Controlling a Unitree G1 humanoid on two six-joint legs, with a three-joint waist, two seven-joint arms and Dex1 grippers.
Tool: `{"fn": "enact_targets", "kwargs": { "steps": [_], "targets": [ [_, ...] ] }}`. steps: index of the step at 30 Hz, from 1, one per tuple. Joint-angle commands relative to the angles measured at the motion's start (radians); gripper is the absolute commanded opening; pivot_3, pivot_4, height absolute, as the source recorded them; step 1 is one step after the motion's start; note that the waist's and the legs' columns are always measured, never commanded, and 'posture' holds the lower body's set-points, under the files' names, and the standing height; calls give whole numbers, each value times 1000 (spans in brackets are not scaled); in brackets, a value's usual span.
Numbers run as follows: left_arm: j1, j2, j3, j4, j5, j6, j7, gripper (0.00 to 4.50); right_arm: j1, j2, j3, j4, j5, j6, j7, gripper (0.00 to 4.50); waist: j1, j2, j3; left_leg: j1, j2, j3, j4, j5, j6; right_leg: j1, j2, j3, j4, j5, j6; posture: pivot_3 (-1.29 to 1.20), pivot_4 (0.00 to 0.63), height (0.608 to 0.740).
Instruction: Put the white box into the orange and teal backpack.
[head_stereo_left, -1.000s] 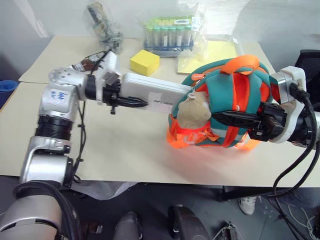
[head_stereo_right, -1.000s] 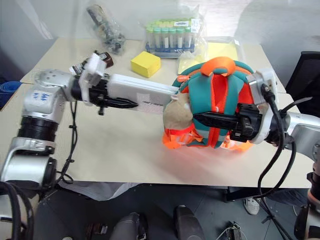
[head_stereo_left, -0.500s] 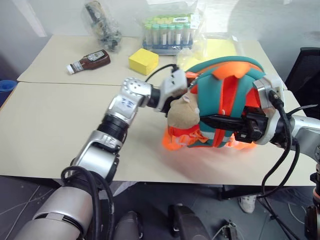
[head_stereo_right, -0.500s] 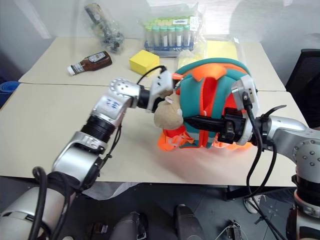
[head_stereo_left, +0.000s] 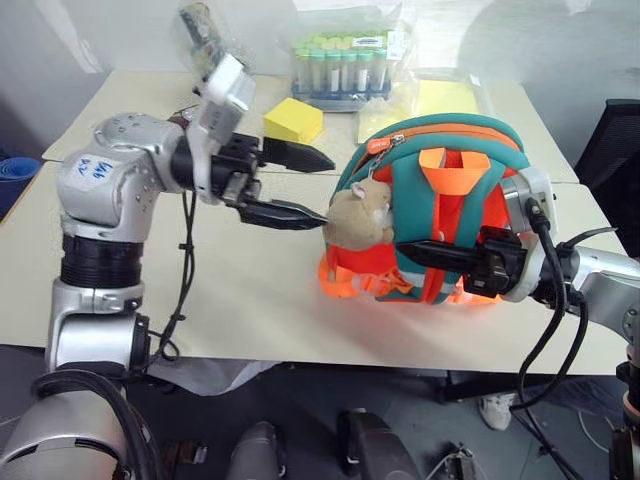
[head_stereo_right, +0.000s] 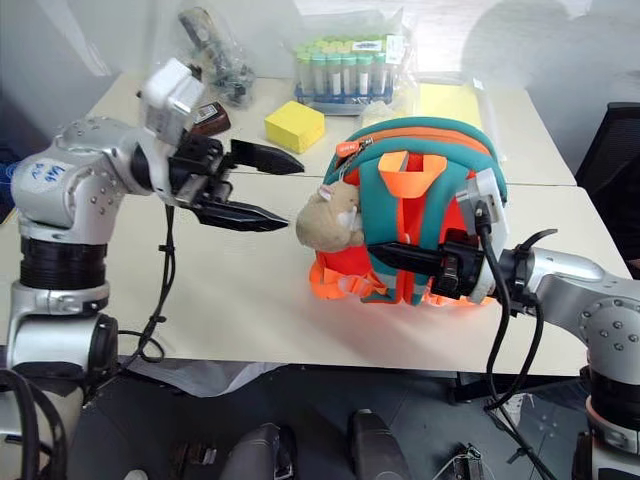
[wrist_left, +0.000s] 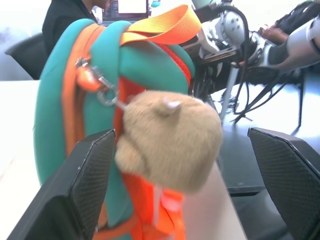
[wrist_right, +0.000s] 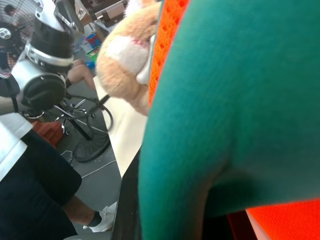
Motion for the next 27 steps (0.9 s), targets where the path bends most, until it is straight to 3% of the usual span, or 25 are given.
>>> {"fn": "enact_targets", "kwargs": {
  "steps": [1, 5, 8, 11, 14, 21, 24, 27],
  "targets": [
    [19, -17, -30, -67, 25, -41, 61, 4435, -1, 2, -29, -27, 29, -22, -9, 0, 0, 0, 0, 0, 0, 0, 0, 0, 0, 0, 0, 0, 0, 0, 0, 0, 150, 740],
    [35, -49, -82, -68, 95, -106, 145, 4435, 0, 2, -35, -26, 42, -25, -20, 0, -4, 0, 0, 0, 1, 0, -1, 0, 0, 0, 1, 0, 0, 0, 0, 0, 150, 740],
    [64, -96, -88, -88, 71, -95, 183, 4435, 0, 6, -37, -30, 56, -28, -31, 0, -2, 0, 0, 0, 1, 0, -1, 0, 0, 0, 1, 0, 0, 0, 0, 0, 150, 740],
    [74, -114, -69, -94, 29, -64, 189, 3883, 8, 8, -31, -29, 46, -35, -32, 0, -2, 0, 0, 0, 1, 0, -1, 0, 0, 0, 1, 1, 0, 0, 0, 0, 150, 740],
    [78, -113, -59, -95, 10, -47, 191, 2965, 15, 6, -28, -24, 31, -42, -28, 0, -3, 0, 0, 0, 1, 0, -1, 0, 0, 0, 1, 0, 0, 0, 0, 0, 150, 740],
    [58, -91, -37, -63, 2, -49, 199, 1285, 24, -3, -23, -15, 4, -62, -19, 0, -2, 0, 0, 0, 1, 0, -1, 0, 0, 0, 1, 0, 0, 0, 0, 0, 150, 740],
    [39, -22, -23, -20, 24, -66, 159, 579, 56, -13, -35, -29, -12, -69, -9, 0, -4, 0, 0, 0, 1, 0, -1, 0, 0, 0, 1, 0, 0, 0, 0, 0, 150, 740],
    [-3, 71, -9, 104, 61, -120, 103, 254, 88, -27, -67, -34, 3, -67, -1, 0, -6, 0, 0, 1, 1, 0, -1, 0, -1, 0, 2, 0, 0, 0, 0, 0, 150, 740]
  ]
}}
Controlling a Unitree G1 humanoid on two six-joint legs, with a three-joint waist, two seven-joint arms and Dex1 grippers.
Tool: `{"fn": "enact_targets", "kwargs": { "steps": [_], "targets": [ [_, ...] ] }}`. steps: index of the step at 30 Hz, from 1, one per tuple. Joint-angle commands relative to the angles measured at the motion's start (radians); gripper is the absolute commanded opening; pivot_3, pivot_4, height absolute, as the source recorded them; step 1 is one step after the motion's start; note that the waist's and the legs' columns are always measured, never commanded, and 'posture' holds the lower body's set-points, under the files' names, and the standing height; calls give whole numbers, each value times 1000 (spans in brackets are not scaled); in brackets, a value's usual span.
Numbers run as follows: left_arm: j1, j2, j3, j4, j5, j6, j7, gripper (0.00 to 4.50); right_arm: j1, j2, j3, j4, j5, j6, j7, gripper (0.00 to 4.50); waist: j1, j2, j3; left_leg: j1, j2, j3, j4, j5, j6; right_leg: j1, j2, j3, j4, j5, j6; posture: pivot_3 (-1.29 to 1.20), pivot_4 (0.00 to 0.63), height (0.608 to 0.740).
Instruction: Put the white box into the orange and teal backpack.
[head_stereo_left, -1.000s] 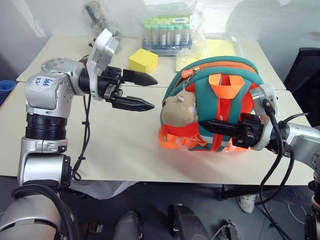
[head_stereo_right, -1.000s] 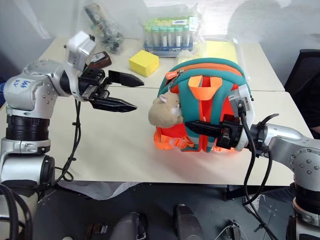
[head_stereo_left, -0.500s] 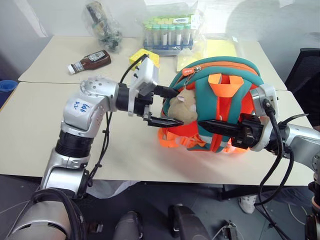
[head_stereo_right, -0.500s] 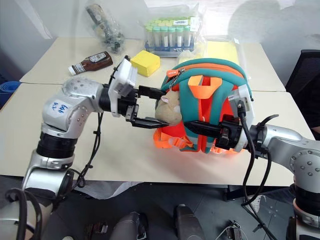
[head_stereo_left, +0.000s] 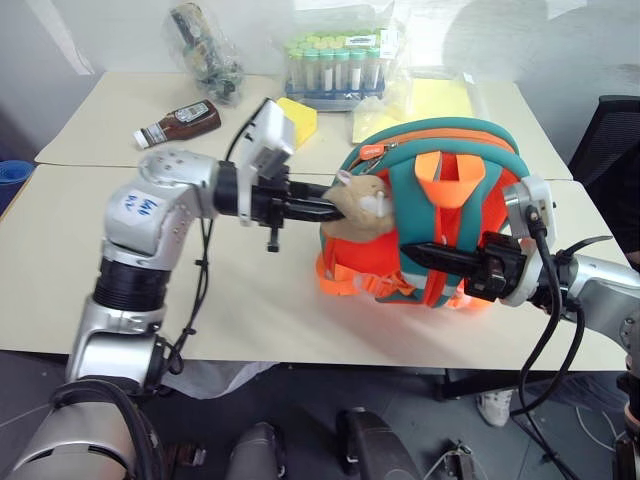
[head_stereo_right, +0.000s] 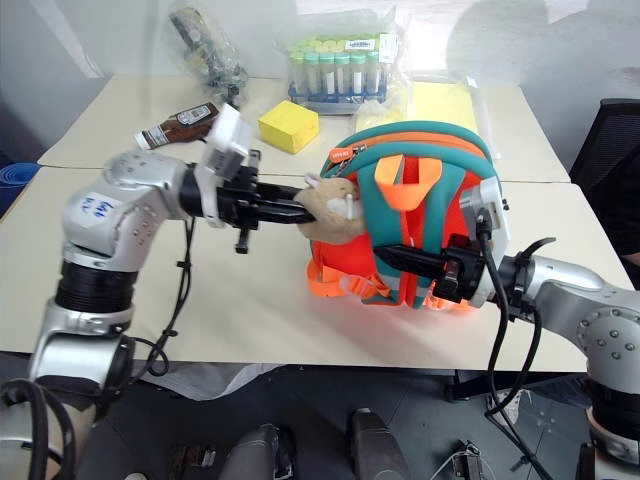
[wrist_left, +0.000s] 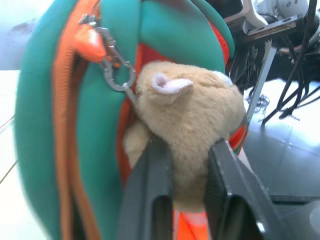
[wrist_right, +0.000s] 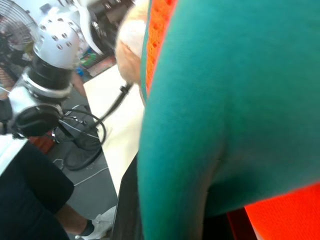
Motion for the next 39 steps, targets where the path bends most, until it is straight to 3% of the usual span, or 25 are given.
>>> {"fn": "enact_targets", "kwargs": {
  "steps": [1, 5, 11, 17, 18, 20, 24, 31, 32, 36, 39],
  "targets": [
    [-64, 89, 43, 146, 48, -80, -55, 254, 23, -31, -72, -32, 19, -20, 20, 0, 1, 0, 0, 0, 0, 0, 0, 0, 0, 0, 0, 0, 0, 0, 0, 0, 150, 740],
    [-68, 145, -16, 322, 168, -268, -87, 254, 64, -43, -98, -30, 3, -29, 37, 0, 1, 0, 0, 0, -1, 1, 0, 0, 0, 0, 0, -1, 0, 0, 0, 0, 150, 740],
    [83, 83, -176, 316, 381, -590, -37, 254, 70, -36, -85, -22, -29, -53, 44, 0, 7, 1, -1, 0, -1, 2, 0, -1, 2, 0, -2, 0, -1, 0, 0, 0, 150, 740],
    [156, -11, -236, 287, 467, -676, 30, 254, 53, -41, -53, -3, -97, -67, 60, 0, 16, 0, -1, -1, -1, 1, 1, -1, 2, 0, -1, 0, -1, 0, 0, 0, 150, 740],
    [158, -19, -221, 281, 447, -643, 29, 250, 51, -44, -51, 1, -111, -68, 60, 297, 19, 1, -1, 0, -1, 1, 1, -1, 3, 0, -1, 0, -1, 0, 0, 0, 150, 740],
    [156, -22, -172, 267, 376, -544, 3, 920, 58, -59, -60, 8, -130, -61, 68, 976, 24, 1, -1, 0, -1, 1, 1, -1, 3, 0, -1, 0, -1, 0, 0, 0, 150, 740],
    [150, 54, -31, 225, 200, -293, -87, 2076, 193, -204, -182, -16, -199, -90, 266, 2268, 27, 1, -1, -2, -1, 1, 1, -2, 3, 0, 0, -1, -1, 0, 0, 0, 150, 740],
    [133, 265, 163, 186, 14, -10, -164, 4179, 444, -422, -585, 245, -350, -85, 640, 4493, 25, 1, -1, 0, -2, 1, 2, -2, 3, 1, 0, -3, -1, 0, 0, 0, 150, 740],
    [129, 294, 185, 184, 0, 8, -169, 4482, 456, -441, -619, 299, -374, -89, 668, 4500, 23, 1, -1, 1, -2, 1, 1, -2, 3, 1, 1, -3, -1, 0, 1, 0, 150, 740],
    [104, 359, 259, 200, -66, 80, -174, 4482, 455, -470, -671, 417, -440, -114, 716, 4500, 21, 1, -1, 4, -2, 2, 1, -2, 5, 4, 1, -4, -2, 0, 1, 0, 150, 740],
    [113, 326, 278, 195, -44, 33, -92, 4482, 434, -430, -646, 420, -444, -126, 699, 4500, 20, 1, -1, 5, -2, 2, 0, -2, 4, 4, 1, -3, -1, 0, 1, 0, 150, 740]
  ]
}}
